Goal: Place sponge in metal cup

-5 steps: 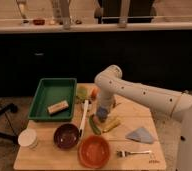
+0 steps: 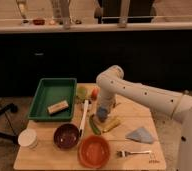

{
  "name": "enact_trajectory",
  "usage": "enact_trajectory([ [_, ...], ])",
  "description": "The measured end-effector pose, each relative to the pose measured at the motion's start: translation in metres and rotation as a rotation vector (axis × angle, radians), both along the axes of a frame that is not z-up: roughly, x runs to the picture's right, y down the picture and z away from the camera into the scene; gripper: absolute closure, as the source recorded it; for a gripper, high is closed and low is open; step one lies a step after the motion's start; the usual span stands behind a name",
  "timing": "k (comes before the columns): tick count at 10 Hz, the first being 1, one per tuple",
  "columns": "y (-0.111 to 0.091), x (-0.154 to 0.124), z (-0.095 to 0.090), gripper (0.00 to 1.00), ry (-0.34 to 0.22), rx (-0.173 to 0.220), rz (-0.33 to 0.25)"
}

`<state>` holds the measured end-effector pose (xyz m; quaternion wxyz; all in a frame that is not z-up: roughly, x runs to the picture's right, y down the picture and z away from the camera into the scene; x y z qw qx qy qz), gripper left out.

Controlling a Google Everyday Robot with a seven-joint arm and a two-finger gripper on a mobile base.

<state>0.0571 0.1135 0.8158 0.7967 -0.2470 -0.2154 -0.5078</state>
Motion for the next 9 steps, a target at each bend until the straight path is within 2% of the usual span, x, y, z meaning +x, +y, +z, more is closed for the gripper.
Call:
enact_trajectory([
  [3, 0.003, 0.0026, 0.0008, 0.23, 0.002, -0.008, 0.006],
  [4, 0.0038, 0.003, 0.0011, 0.2, 0.002, -0.01, 0.008],
  [9, 0.0043, 0.0066, -0.0012, 0.2, 0.01, -0.011, 0.011],
])
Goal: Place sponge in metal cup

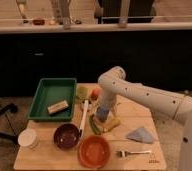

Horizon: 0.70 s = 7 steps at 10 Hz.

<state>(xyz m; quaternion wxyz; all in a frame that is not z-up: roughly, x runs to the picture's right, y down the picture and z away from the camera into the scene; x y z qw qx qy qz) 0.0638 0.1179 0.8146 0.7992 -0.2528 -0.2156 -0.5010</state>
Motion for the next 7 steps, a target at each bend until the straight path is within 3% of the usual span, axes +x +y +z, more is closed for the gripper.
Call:
enact_trajectory([
  [7, -0.015, 0.015, 0.003, 0.2, 0.053, 0.018, 0.001],
])
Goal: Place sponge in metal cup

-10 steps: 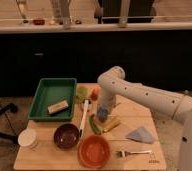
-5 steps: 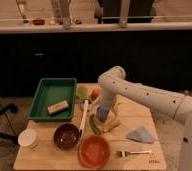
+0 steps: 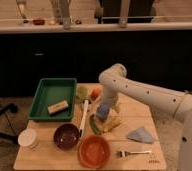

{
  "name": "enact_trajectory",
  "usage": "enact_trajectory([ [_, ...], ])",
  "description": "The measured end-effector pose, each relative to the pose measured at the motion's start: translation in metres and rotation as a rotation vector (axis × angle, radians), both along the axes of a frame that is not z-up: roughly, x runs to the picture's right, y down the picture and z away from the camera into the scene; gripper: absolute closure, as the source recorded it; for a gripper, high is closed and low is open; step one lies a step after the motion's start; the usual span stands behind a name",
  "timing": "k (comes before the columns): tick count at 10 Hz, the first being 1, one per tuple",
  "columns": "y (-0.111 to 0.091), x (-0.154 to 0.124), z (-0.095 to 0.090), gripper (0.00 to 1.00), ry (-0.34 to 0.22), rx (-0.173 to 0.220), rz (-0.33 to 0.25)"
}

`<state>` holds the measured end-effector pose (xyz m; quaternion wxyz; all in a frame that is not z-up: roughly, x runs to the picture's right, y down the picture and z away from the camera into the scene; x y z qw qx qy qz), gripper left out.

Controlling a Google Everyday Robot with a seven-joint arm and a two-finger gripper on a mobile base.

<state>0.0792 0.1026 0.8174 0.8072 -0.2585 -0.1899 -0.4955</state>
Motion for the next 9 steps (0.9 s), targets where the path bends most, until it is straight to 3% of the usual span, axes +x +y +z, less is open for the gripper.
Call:
enact_trajectory([
  [5, -0.023, 0.016, 0.031, 0.2, 0.045, 0.017, 0.018],
  [9, -0.037, 0.021, 0.065, 0.2, 0.066, -0.004, 0.013],
])
